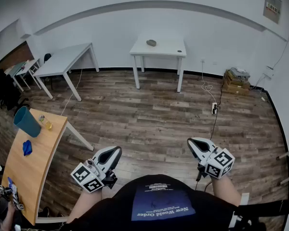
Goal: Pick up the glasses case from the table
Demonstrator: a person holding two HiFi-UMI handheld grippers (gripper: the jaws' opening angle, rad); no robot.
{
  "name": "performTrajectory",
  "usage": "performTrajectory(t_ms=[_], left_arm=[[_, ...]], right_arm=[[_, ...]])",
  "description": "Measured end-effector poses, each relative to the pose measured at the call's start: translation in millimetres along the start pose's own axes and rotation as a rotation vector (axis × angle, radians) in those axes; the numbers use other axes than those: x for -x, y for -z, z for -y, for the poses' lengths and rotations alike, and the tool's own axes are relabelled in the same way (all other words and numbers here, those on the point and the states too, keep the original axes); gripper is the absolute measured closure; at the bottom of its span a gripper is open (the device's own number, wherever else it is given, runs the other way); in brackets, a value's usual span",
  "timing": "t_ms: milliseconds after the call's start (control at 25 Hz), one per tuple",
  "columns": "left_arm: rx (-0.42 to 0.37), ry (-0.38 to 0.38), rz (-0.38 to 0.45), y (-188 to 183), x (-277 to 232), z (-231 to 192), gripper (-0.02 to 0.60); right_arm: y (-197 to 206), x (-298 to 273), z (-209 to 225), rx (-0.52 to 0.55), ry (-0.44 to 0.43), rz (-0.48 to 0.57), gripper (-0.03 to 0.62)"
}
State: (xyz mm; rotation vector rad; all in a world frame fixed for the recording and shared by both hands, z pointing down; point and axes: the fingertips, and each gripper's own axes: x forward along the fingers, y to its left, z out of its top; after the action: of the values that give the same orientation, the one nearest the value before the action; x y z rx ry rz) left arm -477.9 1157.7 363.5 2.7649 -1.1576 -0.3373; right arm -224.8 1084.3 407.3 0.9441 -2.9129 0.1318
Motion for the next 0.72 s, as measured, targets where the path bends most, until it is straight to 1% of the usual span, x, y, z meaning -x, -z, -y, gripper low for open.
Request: performTrajectory(t_ms=[400, 720], left_arm=[[0.001, 0.006, 0.000, 2.0, -3.8, 3.5, 0.584], [0.001, 0.009, -0.011, 2.5, -10.1, 7.2, 0.584]], right_arm=[[2.8, 2.7, 3.1, -0.001, 0.002, -0.002, 0.592], [5.0, 5.6, 12.3, -0.053, 0.005, 0.009, 0.592]])
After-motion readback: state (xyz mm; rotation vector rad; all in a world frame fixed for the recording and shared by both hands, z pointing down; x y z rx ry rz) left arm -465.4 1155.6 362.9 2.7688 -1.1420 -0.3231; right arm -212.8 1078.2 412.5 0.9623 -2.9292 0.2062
